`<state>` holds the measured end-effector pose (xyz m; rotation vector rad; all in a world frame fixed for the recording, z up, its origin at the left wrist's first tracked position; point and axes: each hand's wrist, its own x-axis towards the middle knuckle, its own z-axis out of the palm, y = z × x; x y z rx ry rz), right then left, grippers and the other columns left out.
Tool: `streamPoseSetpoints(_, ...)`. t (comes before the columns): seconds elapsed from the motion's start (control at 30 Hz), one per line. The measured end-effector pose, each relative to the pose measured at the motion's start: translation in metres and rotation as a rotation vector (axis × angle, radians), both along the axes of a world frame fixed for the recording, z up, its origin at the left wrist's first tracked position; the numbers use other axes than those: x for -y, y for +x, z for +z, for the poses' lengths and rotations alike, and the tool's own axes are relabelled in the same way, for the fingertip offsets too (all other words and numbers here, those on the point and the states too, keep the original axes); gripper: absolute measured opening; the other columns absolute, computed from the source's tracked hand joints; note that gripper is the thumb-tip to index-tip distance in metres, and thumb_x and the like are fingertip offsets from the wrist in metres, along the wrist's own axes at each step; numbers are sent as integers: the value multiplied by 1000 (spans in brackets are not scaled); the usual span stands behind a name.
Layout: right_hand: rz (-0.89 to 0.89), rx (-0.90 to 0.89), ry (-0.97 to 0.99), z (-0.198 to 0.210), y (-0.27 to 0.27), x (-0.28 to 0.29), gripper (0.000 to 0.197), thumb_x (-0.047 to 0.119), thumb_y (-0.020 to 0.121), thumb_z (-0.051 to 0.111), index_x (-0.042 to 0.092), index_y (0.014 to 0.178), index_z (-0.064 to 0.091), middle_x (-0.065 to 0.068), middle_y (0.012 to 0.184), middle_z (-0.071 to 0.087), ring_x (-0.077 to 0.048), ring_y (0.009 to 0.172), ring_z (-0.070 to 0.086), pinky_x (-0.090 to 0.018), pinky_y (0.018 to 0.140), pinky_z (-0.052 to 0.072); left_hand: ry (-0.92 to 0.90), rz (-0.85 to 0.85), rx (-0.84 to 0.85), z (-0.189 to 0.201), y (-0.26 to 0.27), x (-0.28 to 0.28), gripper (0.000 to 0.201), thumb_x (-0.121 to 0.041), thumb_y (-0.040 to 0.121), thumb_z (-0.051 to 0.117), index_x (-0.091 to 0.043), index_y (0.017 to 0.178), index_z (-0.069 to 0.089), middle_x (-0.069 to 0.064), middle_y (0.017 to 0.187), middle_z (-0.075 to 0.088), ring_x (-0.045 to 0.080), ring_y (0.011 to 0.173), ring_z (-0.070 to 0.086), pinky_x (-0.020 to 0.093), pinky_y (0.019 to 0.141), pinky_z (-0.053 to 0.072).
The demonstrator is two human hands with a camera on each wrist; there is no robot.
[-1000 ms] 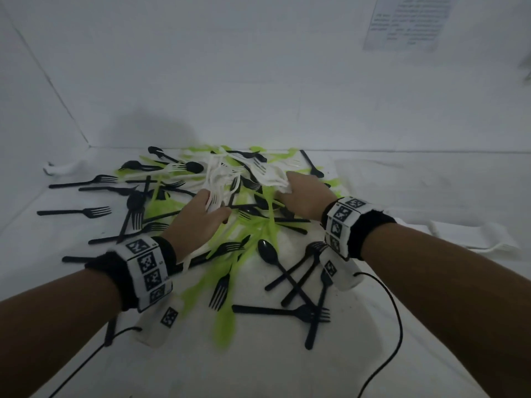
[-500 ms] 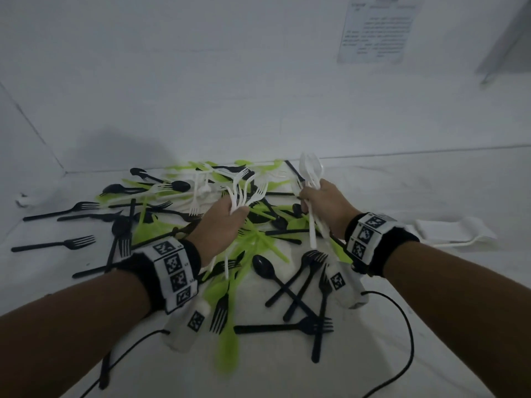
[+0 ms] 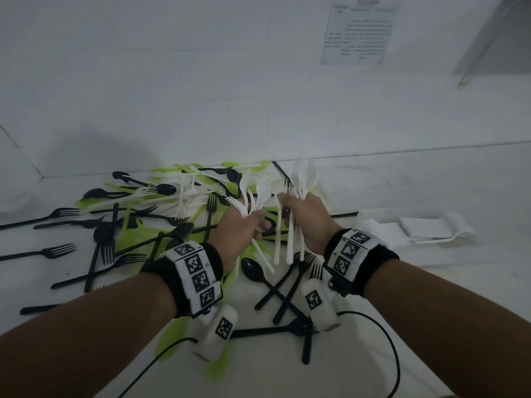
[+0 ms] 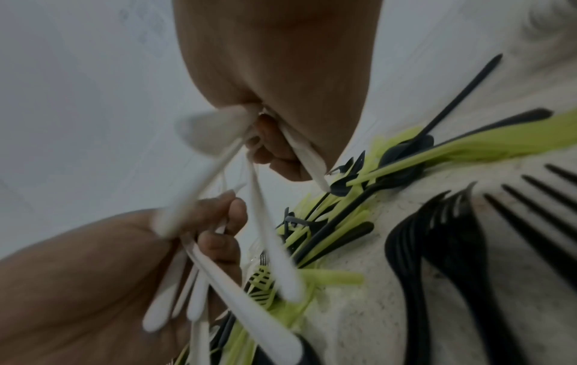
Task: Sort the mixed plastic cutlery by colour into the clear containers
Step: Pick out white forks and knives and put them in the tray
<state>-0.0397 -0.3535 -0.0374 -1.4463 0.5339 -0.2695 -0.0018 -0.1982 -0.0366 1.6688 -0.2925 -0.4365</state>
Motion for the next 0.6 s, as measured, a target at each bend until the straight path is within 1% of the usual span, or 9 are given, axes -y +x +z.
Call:
streamPoseSetpoints(0.07,-9,-3,42,-2,2,-5,32,24,93,67,-3,111,66,-14,90,69,-29,79,69,-46,77,59,-21,-35,4,2,-3,-1,16,-16,104,57,-7,111,68,5,80,74,21,71,60,29,62,51)
streamPoseSetpoints(0.13,-22,1,131,-3,3,-10,34,24,93,69,-3,114,63,-19,96,71,-34,82,73,-50,76,62,-31,-46,34,4,-7,-2,17,-17,104,57,-7,109,70,8,86,76,24,71,61,31,65,53)
streamPoseSetpoints(0.2,-4,13,226,0,4,-15,29,20,95,69,-5,110,64,-22,90,69,-39,79,71,-55,75,62,-70,-62,46,6,-10,-3,18,-17,104,57,-9,112,71,11,98,77,29,82,69,38,75,56)
streamPoseSetpoints(0.27,10,-5,232,1,7,-17,23,18,96,68,-4,103,66,-21,84,67,-37,75,68,-55,79,61,-101,-70,41,6,-13,-4,20,-17,105,56,-12,116,71,11,107,76,29,98,73,41,86,59)
streamPoseSetpoints(0.33,14,-10,248,4,8,-19,23,19,96,68,-2,104,65,-18,81,65,-33,71,66,-54,78,61,-105,-54,21,4,-12,-7,22,-21,106,55,-12,113,73,12,108,76,31,103,72,46,92,57)
streamPoseSetpoints(0.37,11,-13,254,5,10,-19,23,20,97,68,-1,106,65,-15,78,65,-30,67,65,-50,73,62,-102,-37,1,3,-11,-8,24,-24,106,55,-11,110,75,12,106,77,30,103,72,47,93,57)
streamPoseSetpoints(0.47,-88,-38,241,5,15,-8,19,24,99,65,6,105,61,-5,75,58,-16,59,56,-33,60,53,-47,67,-51,2,-8,-12,30,-29,105,56,-8,96,76,7,94,76,22,87,72,37,83,57)
streamPoseSetpoints(0.53,-153,-31,243,3,15,3,15,22,99,64,7,101,62,-6,79,55,-14,59,51,-31,60,50,-33,100,-59,3,-6,-15,32,-27,105,56,-4,93,74,8,83,68,19,72,64,34,71,51)
streamPoseSetpoints(0.6,-107,0,234,0,14,9,19,23,100,64,4,101,64,-10,81,54,-16,61,50,-32,61,47,-25,86,-49,3,-4,-18,33,-27,105,55,-1,96,73,2,73,62,14,64,57,30,64,46)
